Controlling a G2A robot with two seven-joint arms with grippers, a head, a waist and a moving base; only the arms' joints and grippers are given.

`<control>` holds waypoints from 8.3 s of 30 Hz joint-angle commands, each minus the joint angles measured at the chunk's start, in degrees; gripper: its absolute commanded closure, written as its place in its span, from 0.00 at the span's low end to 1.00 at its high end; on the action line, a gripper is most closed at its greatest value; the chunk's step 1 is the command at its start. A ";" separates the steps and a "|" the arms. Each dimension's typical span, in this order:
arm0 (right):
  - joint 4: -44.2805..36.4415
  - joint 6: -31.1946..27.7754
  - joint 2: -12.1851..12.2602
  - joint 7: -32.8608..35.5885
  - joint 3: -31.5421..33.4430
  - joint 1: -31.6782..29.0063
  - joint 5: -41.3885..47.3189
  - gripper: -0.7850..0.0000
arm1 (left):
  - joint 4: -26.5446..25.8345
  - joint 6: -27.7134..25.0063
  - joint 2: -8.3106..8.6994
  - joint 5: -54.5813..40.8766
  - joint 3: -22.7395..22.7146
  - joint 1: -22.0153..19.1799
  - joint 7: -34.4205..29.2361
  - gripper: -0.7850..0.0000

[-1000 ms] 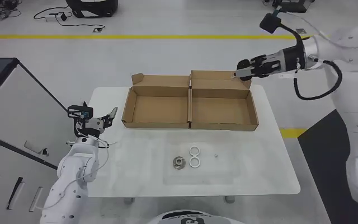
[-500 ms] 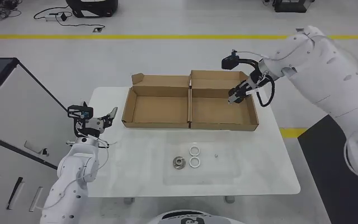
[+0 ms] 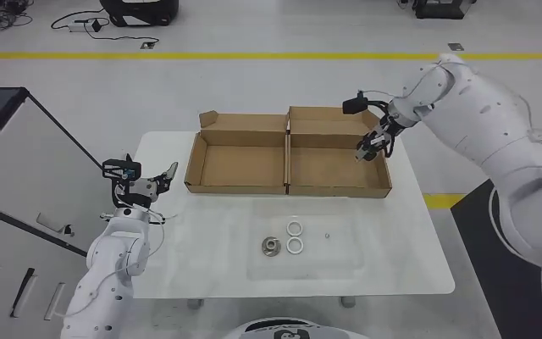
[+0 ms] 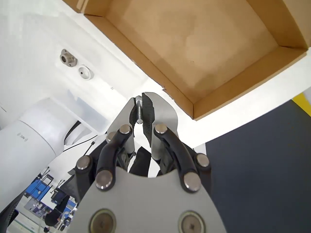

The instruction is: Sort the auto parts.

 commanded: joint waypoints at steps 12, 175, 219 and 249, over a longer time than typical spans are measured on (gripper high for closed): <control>9.09 -3.60 -6.63 -3.60 0.00 -0.80 -13.85 1.00 | 0.00 0.00 0.00 0.00 0.00 0.00 0.00 0.00; -55.35 -0.61 10.80 -0.93 0.10 -14.22 -21.61 0.00 | 0.00 0.00 0.00 0.00 0.00 0.00 0.00 0.00; -39.28 2.70 0.55 2.69 0.00 -21.56 -27.08 0.52 | 0.00 0.00 0.00 0.00 0.00 0.00 0.00 0.00; -33.78 1.68 -2.12 1.67 0.00 -22.69 -29.27 0.74 | 0.00 0.00 0.00 0.00 0.00 0.00 0.00 0.00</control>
